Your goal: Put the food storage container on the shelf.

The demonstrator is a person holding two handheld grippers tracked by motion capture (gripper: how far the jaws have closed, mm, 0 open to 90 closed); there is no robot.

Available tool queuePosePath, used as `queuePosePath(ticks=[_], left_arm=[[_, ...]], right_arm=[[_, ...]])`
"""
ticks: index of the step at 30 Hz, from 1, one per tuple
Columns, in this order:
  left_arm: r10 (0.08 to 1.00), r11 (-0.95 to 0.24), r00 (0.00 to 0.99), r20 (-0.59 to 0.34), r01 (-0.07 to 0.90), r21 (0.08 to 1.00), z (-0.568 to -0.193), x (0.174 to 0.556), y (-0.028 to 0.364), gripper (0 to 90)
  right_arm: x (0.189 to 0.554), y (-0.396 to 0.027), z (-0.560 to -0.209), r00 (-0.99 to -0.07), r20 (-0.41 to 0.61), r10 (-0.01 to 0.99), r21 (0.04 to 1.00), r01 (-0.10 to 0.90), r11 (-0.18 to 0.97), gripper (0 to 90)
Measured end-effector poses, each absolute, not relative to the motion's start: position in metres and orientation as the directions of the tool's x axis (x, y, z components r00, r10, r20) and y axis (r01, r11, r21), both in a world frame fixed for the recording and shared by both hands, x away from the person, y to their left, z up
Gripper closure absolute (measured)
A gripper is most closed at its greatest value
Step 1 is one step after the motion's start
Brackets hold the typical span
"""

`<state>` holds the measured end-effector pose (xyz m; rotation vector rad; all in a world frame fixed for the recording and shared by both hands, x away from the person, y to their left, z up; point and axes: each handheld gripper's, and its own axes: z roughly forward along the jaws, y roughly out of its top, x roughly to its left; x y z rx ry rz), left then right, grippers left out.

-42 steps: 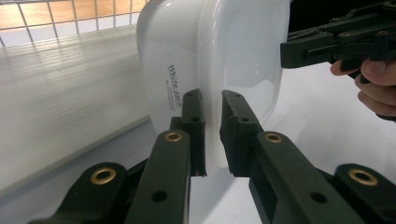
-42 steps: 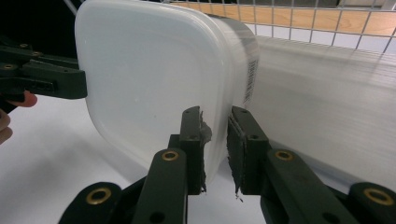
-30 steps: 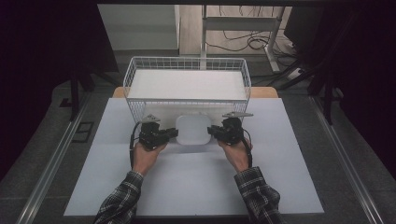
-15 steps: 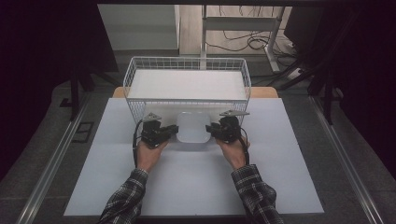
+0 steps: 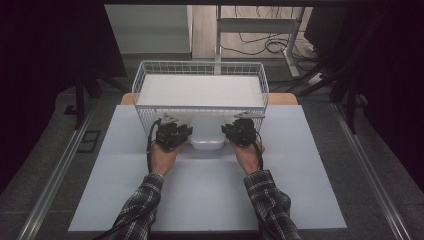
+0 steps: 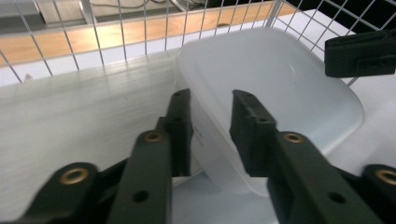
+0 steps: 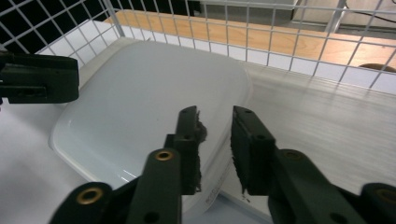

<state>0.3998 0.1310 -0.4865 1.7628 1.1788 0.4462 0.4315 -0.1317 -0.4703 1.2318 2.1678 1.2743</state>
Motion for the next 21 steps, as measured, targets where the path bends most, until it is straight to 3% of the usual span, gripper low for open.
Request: queuePosePath(ticks=[3, 6, 8, 14, 21], left_arm=[[0.845, -0.090, 0.494, -0.202, 0.504, 0.859, -0.483, 0.393, 0.133, 64.4], [0.838, -0.111, 0.515, -0.178, 0.480, 0.870, -0.480, 0.376, 0.134, 51.6], [0.834, -0.112, 0.523, -0.174, 0.470, 0.876, -0.480, 0.369, 0.136, 49.0], [0.801, -0.154, 0.575, -0.167, 0.468, 0.870, -0.487, 0.328, 0.146, 27.6], [0.800, -0.174, 0.577, -0.161, 0.481, 0.859, -0.502, 0.287, 0.163, 14.0]], right_arm=[[0.430, -0.134, -0.468, -0.567, 0.132, 0.813, 0.834, 0.507, 0.218, 80.9], [0.422, -0.140, -0.465, -0.593, 0.125, 0.795, 0.837, 0.493, 0.236, 88.8], [0.419, -0.141, -0.464, -0.602, 0.118, 0.790, 0.838, 0.487, 0.246, 88.9], [0.398, -0.151, -0.459, -0.660, 0.109, 0.743, 0.850, 0.449, 0.274, 89.2], [0.382, -0.148, -0.465, -0.695, 0.083, 0.714, 0.846, 0.428, 0.318, 89.1]])
